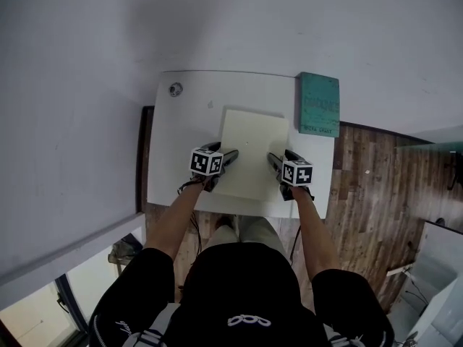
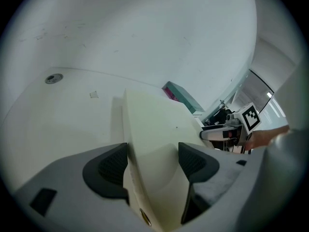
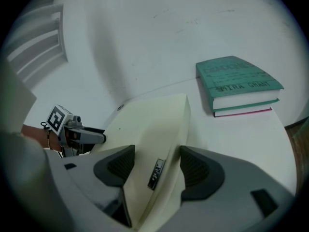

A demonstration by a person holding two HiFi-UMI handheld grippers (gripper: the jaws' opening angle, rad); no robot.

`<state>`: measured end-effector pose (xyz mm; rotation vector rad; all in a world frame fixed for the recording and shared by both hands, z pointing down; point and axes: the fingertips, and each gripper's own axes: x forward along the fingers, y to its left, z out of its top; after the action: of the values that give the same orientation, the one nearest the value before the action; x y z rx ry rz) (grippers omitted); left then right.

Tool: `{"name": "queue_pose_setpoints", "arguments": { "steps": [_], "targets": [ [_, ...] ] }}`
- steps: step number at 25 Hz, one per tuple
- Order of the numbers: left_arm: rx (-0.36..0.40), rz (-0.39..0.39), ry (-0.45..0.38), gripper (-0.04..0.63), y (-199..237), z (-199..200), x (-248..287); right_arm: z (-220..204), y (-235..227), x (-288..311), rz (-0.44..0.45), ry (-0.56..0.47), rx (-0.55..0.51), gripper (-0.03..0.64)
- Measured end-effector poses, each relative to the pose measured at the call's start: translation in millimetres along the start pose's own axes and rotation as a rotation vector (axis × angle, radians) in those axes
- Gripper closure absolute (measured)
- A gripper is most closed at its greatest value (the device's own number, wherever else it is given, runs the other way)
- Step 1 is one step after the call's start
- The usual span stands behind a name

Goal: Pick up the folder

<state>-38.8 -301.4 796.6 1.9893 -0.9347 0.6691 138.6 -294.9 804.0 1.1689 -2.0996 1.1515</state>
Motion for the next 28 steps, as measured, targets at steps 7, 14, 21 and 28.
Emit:
{"name": "queue_pose_setpoints", "arguments": {
  "steps": [7, 14, 21, 28],
  "targets": [
    [-0.026, 0.005, 0.034, 0.272, -2.9, -1.6, -0.6, -3.7, -2.1, -1.0, 0.054, 0.014, 0.022, 0.324],
    [-0.047, 0.018, 0.041, 0.272, -3.9, 1.6, 0.1, -1.5, -2.7, -1.2, 0.039, 0.030, 0.024, 0.325],
    [-0.054, 0.021, 0.044, 0.272, -6.5, 4.1, -1.6, -2.0, -3.4, -1.5, 0.037, 0.059, 0.038, 0.330],
    [-0.067, 0.009, 0.055, 0.272, -11.5, 4.6, -13.0, 0.5, 3.6, -7.6, 0.042, 0.069, 0.027, 0.334]
  ]
}}
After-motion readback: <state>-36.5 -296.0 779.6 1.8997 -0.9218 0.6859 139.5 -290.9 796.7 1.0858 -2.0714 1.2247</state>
